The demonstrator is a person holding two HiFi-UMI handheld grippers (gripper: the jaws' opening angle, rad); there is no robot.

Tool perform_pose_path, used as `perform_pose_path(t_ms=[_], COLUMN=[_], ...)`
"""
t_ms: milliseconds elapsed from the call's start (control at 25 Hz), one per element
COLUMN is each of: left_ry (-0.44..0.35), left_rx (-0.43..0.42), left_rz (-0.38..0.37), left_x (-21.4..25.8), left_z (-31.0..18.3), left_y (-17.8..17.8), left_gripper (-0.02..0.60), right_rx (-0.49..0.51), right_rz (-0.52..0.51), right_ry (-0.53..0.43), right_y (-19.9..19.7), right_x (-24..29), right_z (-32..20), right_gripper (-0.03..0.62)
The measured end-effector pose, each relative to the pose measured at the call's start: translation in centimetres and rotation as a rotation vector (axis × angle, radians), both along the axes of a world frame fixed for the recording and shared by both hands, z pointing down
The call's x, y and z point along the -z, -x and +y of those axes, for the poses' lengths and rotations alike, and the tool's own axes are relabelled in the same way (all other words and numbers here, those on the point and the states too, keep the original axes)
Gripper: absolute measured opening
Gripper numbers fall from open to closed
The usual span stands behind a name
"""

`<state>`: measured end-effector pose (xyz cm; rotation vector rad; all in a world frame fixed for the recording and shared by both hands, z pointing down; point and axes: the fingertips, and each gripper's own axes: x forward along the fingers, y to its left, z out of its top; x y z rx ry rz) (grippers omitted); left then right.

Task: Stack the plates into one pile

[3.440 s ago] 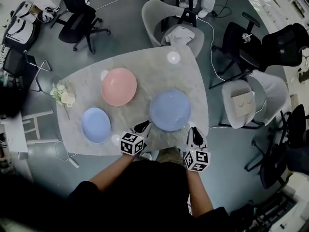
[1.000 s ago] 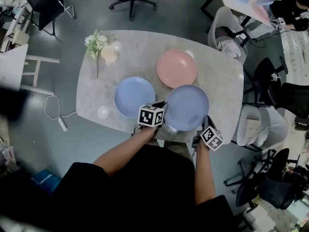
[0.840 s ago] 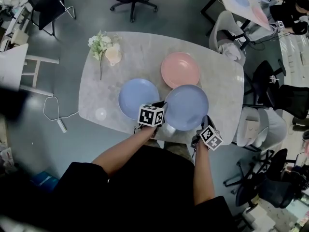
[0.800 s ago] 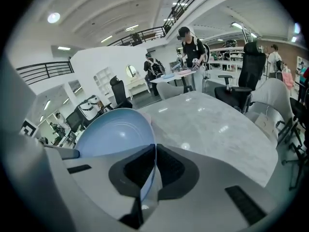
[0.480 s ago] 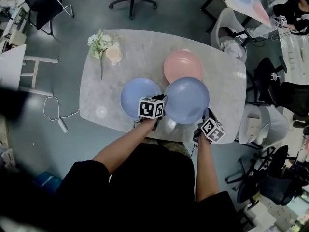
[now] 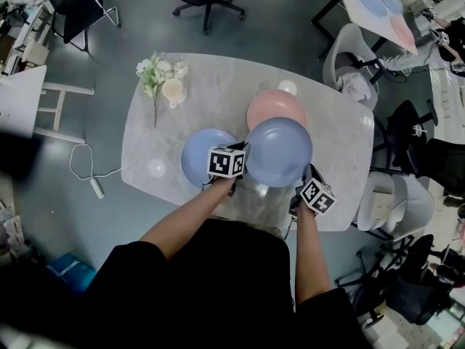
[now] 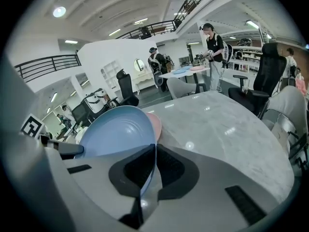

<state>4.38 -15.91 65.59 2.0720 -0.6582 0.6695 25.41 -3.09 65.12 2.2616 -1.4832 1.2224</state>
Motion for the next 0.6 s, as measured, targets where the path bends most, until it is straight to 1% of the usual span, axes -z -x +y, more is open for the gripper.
perform_pose_path(t_ms=[160, 320, 480, 600], left_ry=[-0.003, 0.036, 0.066, 0.069], left_rx=[0.003, 0.053, 0.097, 0.135], left_rz=[-0.034, -0.042, -0.055, -0.063], left_x=[-0.7, -2.1, -3.1, -3.6], left_z=[-1.6, -1.7, -1.3, -1.1], left_y=[-0.5, 0.4, 2.4, 4.9], left_gripper=[0.043, 0.043, 0.043, 0.043], right_rx=[0.012, 0.036, 0.085, 0.153], right_rz=[-0.008, -0.021, -0.028, -0.032], right_ry=[0.007, 0.018, 0.021, 0.039], right_y=[-0.8, -0.4, 0.9, 3.2], right_x=[-0.6, -1.6, -1.9, -2.5], right_z=[-1.8, -3.0, -4.1, -4.9], right_gripper=[0.020, 0.020, 0.020, 0.020])
